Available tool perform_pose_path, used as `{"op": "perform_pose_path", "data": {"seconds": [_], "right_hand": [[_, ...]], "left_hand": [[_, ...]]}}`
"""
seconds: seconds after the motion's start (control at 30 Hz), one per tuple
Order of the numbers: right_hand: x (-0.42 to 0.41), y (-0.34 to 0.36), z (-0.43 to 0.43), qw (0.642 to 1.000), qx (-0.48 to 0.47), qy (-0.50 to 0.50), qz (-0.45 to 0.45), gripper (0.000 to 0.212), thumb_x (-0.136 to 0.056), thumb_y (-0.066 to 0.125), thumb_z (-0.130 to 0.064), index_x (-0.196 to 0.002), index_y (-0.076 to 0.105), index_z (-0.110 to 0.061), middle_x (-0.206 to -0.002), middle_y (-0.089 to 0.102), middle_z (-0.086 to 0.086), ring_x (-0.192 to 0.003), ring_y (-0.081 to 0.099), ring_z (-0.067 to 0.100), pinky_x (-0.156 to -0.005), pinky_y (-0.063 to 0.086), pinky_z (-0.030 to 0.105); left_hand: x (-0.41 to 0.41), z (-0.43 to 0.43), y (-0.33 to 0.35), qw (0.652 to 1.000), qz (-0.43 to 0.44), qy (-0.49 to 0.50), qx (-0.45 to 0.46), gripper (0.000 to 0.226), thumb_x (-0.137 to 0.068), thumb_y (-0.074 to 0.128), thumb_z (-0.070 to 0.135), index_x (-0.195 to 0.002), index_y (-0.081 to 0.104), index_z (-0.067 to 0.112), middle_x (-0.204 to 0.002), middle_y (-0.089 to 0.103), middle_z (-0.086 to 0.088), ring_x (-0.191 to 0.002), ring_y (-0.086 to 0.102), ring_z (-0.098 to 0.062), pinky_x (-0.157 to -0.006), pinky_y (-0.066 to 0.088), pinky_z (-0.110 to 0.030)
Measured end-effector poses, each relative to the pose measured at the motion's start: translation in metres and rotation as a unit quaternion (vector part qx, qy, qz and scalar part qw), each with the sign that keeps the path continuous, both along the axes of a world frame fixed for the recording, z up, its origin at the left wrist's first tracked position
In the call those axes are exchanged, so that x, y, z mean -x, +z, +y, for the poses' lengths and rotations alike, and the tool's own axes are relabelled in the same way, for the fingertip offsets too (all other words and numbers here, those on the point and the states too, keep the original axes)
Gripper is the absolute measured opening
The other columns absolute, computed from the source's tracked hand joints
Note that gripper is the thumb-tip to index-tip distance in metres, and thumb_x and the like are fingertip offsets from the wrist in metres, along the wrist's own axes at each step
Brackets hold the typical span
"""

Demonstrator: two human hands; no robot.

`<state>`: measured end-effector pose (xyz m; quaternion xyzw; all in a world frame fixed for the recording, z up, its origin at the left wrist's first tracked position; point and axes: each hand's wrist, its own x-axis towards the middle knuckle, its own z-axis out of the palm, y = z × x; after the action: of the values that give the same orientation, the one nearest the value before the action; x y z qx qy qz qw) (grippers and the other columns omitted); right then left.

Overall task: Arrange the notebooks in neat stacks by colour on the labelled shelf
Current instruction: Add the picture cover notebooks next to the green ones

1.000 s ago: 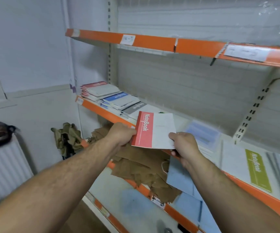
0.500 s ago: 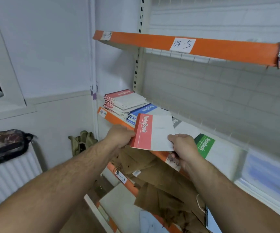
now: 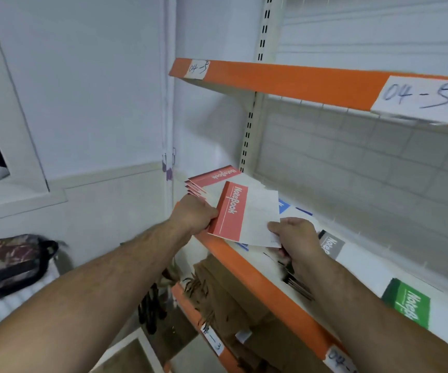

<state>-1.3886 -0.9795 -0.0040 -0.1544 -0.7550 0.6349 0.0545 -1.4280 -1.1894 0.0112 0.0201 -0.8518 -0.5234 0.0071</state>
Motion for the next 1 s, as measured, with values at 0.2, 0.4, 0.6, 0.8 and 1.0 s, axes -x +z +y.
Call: {"op": "perform_pose_path", "data": {"seconds": [0.2, 0.4, 0.6, 0.8, 1.0], "right_hand": [[0.061, 0.001, -0.034, 0.999, -0.013, -0.034, 0.013, 0.019, -0.086, 0.067, -0.004, -0.071, 0.056, -0.006, -0.060, 0.044, 0.011, -0.038, 0.036, 0.015, -0.041, 0.030, 0.019], [0.123, 0.001, -0.068, 0.994, -0.032, -0.104, 0.010, 0.011, -0.085, 0.072, -0.007, -0.084, 0.063, 0.000, -0.051, 0.048, 0.006, -0.038, 0.035, 0.015, -0.042, 0.029, 0.022], [0.160, 0.001, -0.094, 0.982, -0.067, -0.173, -0.022, 0.040, -0.084, 0.076, -0.017, -0.120, 0.059, -0.010, -0.064, 0.062, 0.003, -0.047, 0.051, 0.014, -0.051, 0.043, 0.027], [0.178, -0.008, -0.111, 0.960, -0.184, -0.201, -0.067, 0.044, -0.081, 0.075, -0.024, -0.122, 0.062, -0.012, -0.068, 0.067, 0.002, -0.058, 0.062, 0.017, -0.064, 0.047, 0.026], [0.182, -0.005, -0.119, 0.937, -0.281, -0.177, -0.109, 0.050, -0.085, 0.070, -0.031, -0.129, 0.060, -0.012, -0.084, 0.072, 0.002, -0.073, 0.069, 0.016, -0.067, 0.050, 0.024]], "left_hand": [[0.091, -0.031, -0.005, 0.998, 0.014, -0.025, 0.050, 0.019, -0.089, 0.064, 0.020, -0.081, 0.066, 0.003, -0.085, 0.072, -0.012, -0.077, 0.068, -0.022, -0.076, 0.056, -0.035], [0.179, -0.050, 0.003, 0.981, 0.069, -0.071, 0.164, 0.025, -0.093, 0.062, 0.030, -0.086, 0.069, 0.007, -0.083, 0.072, -0.003, -0.070, 0.069, -0.018, -0.066, 0.057, -0.030], [0.235, -0.061, 0.001, 0.965, 0.085, -0.142, 0.204, 0.032, -0.093, 0.065, 0.036, -0.082, 0.068, 0.006, -0.078, 0.070, -0.003, -0.069, 0.068, -0.019, -0.062, 0.054, -0.028], [0.266, -0.070, -0.006, 0.938, 0.116, -0.200, 0.258, 0.037, -0.095, 0.060, 0.041, -0.074, 0.063, 0.011, -0.072, 0.068, -0.001, -0.062, 0.065, -0.015, -0.055, 0.045, -0.025], [0.272, -0.069, -0.015, 0.906, 0.134, -0.238, 0.323, 0.027, -0.096, 0.061, 0.042, -0.088, 0.064, 0.016, -0.081, 0.070, 0.003, -0.063, 0.066, -0.015, -0.063, 0.056, -0.029]]}}
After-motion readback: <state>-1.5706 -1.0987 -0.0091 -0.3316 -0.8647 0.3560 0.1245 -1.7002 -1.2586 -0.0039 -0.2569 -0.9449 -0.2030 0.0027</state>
